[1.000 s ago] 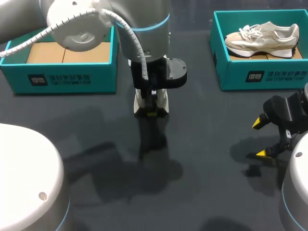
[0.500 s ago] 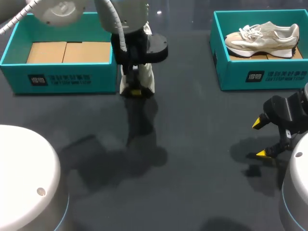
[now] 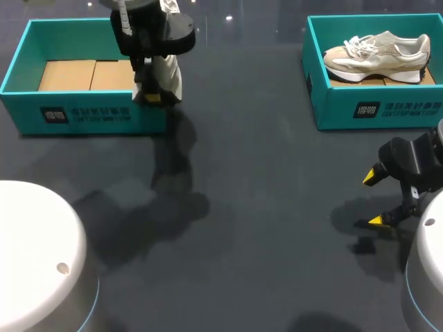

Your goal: Take the shoe out of the shoebox, open the shoe tongue, remove and reinsert the insole, then place the shoe into the shoebox

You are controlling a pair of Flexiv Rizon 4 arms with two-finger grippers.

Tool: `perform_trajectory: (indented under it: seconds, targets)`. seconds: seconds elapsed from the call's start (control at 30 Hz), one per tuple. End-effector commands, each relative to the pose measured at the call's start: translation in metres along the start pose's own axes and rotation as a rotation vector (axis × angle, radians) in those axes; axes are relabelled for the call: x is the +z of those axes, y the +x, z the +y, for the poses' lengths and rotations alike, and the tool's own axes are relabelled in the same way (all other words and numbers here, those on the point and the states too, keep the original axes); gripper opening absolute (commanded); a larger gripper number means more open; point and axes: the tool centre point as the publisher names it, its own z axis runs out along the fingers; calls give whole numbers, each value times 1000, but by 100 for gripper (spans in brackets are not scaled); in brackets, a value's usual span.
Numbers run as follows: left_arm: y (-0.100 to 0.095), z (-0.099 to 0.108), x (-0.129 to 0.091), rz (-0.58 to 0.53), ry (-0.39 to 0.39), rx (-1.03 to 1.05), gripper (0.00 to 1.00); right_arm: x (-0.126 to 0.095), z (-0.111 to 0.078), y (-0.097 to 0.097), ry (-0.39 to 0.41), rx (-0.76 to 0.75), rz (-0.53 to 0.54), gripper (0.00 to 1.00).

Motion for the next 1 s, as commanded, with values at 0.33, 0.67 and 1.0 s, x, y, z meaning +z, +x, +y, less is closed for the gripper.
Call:
perform_trajectory:
  seconds: [0.33,0.67,1.0]
  targets:
    - [-32,30,-10,-4,17,27,0,0,0,2,3,0,-3,100]
    - [-115,96,-15,33,3,32,0,0,0,2,3,0,-3,100]
    - [-179,169,-8,46,-30,10,0,0,0,2,3,0,-3,100]
